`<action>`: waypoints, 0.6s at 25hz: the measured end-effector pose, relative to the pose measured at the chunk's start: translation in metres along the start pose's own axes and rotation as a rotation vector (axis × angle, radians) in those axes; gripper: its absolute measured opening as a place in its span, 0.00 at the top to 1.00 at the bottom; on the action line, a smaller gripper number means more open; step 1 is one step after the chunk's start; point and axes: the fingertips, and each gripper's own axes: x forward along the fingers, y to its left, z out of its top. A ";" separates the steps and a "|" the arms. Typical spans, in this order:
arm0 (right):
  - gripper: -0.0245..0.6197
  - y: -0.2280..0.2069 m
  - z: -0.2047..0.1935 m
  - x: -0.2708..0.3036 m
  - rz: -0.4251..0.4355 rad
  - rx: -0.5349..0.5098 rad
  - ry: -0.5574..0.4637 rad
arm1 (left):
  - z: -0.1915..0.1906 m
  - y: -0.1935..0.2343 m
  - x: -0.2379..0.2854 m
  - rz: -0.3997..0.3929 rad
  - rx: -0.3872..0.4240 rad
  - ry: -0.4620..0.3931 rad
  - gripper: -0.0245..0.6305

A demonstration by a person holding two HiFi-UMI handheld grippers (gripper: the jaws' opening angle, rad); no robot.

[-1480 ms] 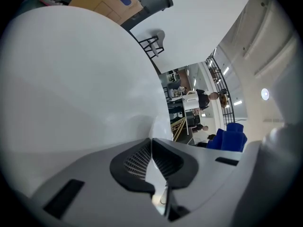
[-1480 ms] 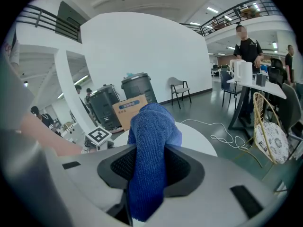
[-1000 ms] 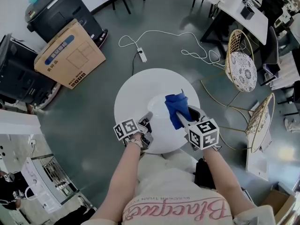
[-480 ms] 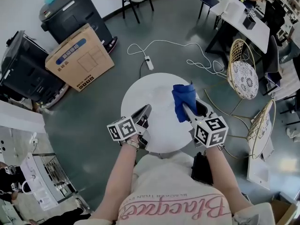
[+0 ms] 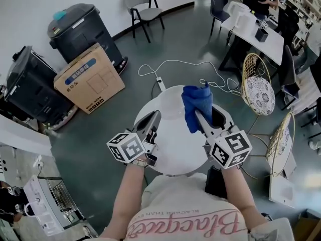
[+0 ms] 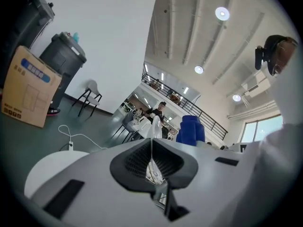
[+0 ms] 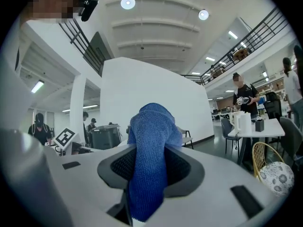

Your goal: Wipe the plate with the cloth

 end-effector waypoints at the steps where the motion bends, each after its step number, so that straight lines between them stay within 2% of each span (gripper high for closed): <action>1: 0.73 0.002 0.007 -0.001 0.005 -0.005 -0.017 | 0.006 -0.006 0.000 -0.003 0.026 -0.009 0.94; 5: 0.73 0.008 0.026 -0.003 0.016 -0.013 -0.074 | 0.023 -0.024 0.002 -0.012 0.107 -0.042 0.94; 10: 0.73 0.021 0.042 0.004 0.059 -0.009 -0.116 | 0.030 -0.039 0.008 -0.032 0.133 -0.054 0.94; 15: 0.73 0.048 0.043 0.025 0.121 -0.036 -0.102 | 0.031 -0.050 0.009 -0.048 0.138 -0.058 0.94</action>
